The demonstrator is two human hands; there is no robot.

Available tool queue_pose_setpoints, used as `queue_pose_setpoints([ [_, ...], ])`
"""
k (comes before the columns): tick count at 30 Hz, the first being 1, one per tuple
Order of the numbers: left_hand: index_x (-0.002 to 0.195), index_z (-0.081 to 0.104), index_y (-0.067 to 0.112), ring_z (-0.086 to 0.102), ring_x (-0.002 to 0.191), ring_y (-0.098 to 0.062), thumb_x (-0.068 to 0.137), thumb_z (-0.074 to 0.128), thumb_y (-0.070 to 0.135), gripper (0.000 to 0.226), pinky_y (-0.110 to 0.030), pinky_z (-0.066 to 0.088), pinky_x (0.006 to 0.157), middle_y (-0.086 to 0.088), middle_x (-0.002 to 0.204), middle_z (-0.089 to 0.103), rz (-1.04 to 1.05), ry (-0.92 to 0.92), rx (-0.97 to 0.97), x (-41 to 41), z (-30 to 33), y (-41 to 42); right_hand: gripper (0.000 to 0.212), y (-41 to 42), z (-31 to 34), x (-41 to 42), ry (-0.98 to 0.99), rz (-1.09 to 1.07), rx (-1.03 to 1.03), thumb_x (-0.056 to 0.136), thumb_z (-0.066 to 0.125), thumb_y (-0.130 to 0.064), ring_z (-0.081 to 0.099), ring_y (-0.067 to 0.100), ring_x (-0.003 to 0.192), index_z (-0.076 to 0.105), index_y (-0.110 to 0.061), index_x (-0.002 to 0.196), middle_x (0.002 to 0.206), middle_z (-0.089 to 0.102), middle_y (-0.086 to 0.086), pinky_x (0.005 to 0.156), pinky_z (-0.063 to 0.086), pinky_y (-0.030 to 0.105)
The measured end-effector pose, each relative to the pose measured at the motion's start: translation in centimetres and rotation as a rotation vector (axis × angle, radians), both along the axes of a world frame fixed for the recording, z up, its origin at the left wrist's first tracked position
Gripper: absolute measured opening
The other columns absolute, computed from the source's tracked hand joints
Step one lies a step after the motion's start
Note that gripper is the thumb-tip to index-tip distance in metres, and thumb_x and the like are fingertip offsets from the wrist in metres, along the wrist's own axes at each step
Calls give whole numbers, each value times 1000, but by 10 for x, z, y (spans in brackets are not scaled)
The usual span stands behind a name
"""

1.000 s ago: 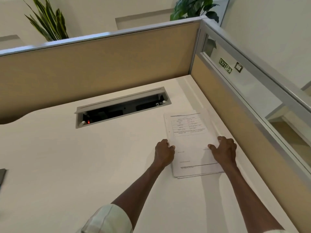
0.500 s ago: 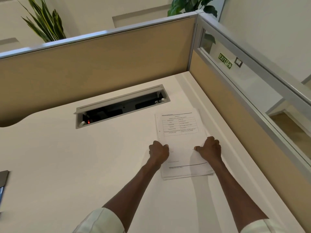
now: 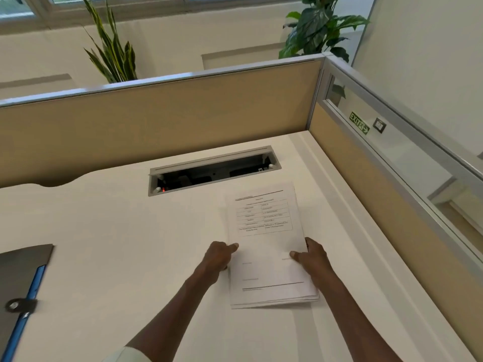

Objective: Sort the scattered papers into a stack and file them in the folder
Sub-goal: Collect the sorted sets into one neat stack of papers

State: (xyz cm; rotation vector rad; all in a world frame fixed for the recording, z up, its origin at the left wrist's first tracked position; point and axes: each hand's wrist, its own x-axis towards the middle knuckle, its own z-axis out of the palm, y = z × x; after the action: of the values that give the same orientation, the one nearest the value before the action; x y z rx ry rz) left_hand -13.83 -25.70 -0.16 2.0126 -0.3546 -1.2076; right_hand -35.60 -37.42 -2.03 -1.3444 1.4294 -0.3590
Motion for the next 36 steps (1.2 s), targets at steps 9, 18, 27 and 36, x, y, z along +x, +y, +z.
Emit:
queue_pose_setpoints([
  [9, 127, 65, 9, 72, 106, -25, 98, 61, 16, 29, -46, 54, 97, -6, 121, 73, 6, 48, -385, 23, 45, 46, 32, 34, 45, 27, -244, 176, -90, 80, 73, -12, 69, 15, 97, 66, -24, 109, 104, 74, -7, 88, 55, 37],
  [18, 109, 70, 24, 71, 88, -5, 97, 64, 23, 14, -17, 53, 66, 11, 98, 76, 148, -383, -607, 28, 86, 64, 34, 46, 81, 62, -367, 151, -351, 84, 68, -15, 64, -6, 88, 60, -46, 96, 95, 70, -26, 68, 50, 9],
  [27, 95, 72, 39, 71, 86, -7, 83, 80, 20, 24, -23, 51, 64, 18, 92, 77, 164, -256, -589, 25, 74, 76, 36, 65, 62, 69, -417, 98, -260, 82, 73, -11, 64, 9, 95, 59, -28, 110, 100, 68, -13, 65, 51, 12],
  [36, 104, 75, 28, 72, 94, -17, 77, 84, 16, 32, -33, 57, 73, 7, 99, 78, 157, -220, -580, 31, 70, 82, 35, 64, 62, 65, -444, 106, -246, 79, 76, -9, 67, 3, 91, 65, -35, 100, 96, 73, -15, 64, 53, 12],
])
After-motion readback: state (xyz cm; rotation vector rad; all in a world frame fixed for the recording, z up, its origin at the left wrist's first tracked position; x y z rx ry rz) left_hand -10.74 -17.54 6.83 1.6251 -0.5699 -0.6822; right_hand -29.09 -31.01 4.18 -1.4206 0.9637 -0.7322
